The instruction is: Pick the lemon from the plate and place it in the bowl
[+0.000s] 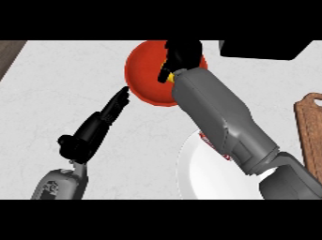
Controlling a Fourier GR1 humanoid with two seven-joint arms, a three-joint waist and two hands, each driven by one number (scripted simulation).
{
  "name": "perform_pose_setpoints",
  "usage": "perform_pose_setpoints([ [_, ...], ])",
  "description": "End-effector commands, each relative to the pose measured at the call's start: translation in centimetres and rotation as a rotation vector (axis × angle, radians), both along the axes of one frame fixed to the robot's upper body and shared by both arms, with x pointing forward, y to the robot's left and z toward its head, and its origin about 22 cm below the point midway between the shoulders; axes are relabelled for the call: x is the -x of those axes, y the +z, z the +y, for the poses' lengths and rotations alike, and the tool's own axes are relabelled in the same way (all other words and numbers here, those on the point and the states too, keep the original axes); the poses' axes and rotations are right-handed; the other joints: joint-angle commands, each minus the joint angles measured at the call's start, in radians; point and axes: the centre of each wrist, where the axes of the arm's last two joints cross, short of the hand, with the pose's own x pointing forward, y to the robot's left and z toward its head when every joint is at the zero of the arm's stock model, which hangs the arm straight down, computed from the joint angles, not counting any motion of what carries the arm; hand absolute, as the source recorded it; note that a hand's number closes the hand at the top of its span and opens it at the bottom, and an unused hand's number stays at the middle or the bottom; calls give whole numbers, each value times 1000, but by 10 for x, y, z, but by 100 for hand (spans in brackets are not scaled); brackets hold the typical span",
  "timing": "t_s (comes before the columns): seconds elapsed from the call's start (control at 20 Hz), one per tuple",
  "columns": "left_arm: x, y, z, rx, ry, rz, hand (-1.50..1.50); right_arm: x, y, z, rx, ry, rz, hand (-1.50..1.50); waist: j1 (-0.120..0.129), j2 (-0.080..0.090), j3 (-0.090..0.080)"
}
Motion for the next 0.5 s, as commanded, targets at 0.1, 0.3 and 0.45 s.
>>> perform_pose_setpoints([
  [0.1,1,-3,4,-10,34,1,0,-13,3,-19,-102,48,-117,-150,-21,-6,0],
  [0.3,5,6,13,-5,8,21,0,-11,1,-14,-210,-48,-248,-150,-16,-8,0],
  [0.45,14,-2,5,-1,44,22,0,-10,-5,-22,-306,-136,-351,-150,-36,-17,1],
])
